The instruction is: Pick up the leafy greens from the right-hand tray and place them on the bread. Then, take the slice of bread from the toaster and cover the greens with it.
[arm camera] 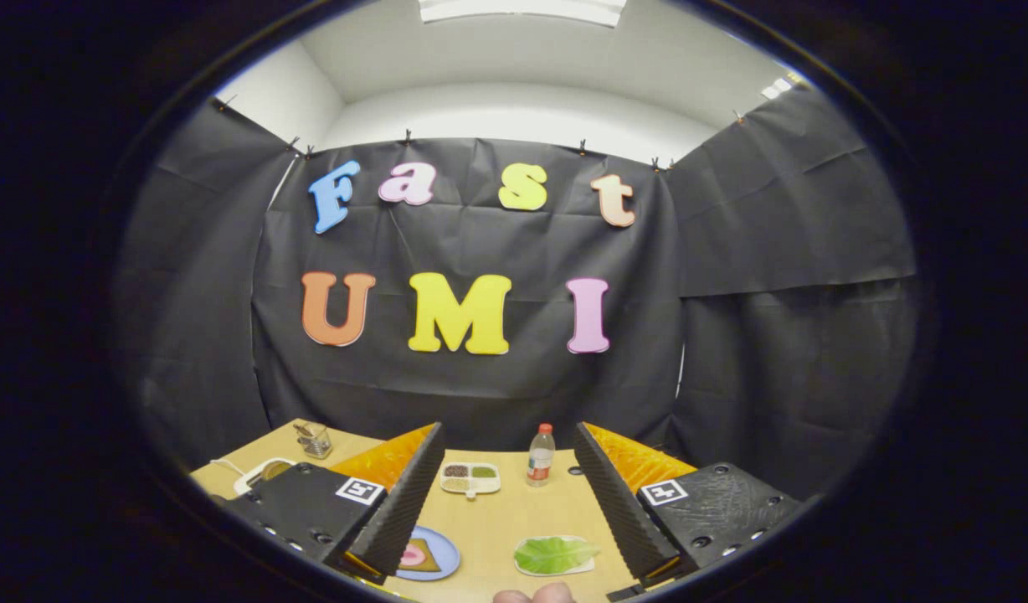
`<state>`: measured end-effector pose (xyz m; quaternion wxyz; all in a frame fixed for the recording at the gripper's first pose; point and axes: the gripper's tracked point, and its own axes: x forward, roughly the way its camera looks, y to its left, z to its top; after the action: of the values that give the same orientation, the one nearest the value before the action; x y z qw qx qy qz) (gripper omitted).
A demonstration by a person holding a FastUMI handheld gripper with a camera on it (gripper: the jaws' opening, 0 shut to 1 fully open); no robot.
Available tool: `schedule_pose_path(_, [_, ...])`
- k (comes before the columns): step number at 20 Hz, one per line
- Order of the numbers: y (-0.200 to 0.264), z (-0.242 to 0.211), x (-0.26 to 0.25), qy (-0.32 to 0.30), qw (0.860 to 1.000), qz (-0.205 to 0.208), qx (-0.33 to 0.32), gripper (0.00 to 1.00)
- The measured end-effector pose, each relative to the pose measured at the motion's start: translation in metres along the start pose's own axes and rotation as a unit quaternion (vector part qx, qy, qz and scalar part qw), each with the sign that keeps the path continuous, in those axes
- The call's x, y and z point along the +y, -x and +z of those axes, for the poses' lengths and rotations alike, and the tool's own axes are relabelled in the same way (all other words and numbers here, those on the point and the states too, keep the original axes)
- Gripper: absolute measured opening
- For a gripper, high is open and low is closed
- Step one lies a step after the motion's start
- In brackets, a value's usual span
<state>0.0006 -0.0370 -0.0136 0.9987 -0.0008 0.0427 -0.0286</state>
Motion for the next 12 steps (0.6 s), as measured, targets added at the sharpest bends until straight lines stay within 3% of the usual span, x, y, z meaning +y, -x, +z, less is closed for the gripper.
schedule_pose_path(6, [-0.016,-0.043,-0.045,0.011,0.999,0.004,0.045,0.95])
schedule_pose_path(12, [-0.053,-0.13,-0.088,0.021,0.991,0.029,0.132,0.95])
